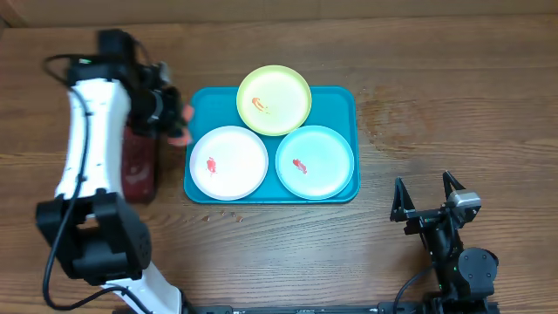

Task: Clean dirty plates on tray and stack at the side
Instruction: 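Lift the sponge and carry it onto the white plate, left gripper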

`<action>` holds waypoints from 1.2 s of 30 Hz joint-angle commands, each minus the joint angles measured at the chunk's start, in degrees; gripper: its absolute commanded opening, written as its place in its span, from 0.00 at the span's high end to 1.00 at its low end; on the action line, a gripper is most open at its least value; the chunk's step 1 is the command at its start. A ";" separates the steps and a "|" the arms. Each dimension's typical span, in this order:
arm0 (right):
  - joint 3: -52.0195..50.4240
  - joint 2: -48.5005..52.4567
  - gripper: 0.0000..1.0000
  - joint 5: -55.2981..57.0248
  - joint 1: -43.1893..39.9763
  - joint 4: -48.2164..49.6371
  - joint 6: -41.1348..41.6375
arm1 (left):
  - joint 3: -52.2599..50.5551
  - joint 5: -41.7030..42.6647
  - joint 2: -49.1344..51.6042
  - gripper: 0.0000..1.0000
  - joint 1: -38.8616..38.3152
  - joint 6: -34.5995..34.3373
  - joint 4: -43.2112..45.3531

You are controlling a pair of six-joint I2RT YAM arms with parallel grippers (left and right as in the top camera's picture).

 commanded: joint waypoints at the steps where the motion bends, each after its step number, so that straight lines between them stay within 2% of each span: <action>1: -0.59 -0.39 0.00 0.52 -0.22 0.31 -0.15 | -6.93 2.58 0.39 0.96 -5.73 -1.25 5.38; 8: -0.59 -0.39 0.00 0.52 -0.20 0.31 -0.15 | -17.64 0.63 0.39 0.96 -14.58 -9.09 20.26; 12: -0.59 -0.39 0.00 0.52 -0.22 0.31 -0.15 | -20.33 -6.21 0.39 0.96 -17.20 -13.44 21.24; 18: -0.59 -0.39 0.00 0.52 -0.20 0.31 -0.15 | -22.49 -11.85 0.39 0.96 -17.88 -18.69 23.10; 25: -0.59 -0.39 0.00 0.52 -0.22 0.31 -0.15 | -23.50 -10.88 0.44 0.95 -18.36 -19.54 28.22; 27: -0.59 -0.39 0.00 0.52 -0.20 0.31 -0.15 | -23.50 -10.91 0.44 0.79 -18.49 -19.52 27.91; 28: -0.59 -0.39 0.00 0.52 -0.20 0.31 -0.15 | -23.50 -10.91 0.44 0.67 -18.49 -19.26 27.85; 30: -0.59 -0.39 0.00 0.52 -0.22 0.31 -0.15 | -23.47 -10.97 0.44 0.65 -18.47 -18.60 27.89; 33: -0.59 -0.39 0.00 0.52 -0.20 0.31 -0.15 | -22.62 -11.06 0.42 0.71 -17.68 -17.55 27.30; 36: -0.59 -0.39 0.00 0.52 -0.20 0.31 -0.15 | -19.04 -11.04 0.24 0.71 -15.80 -17.55 23.41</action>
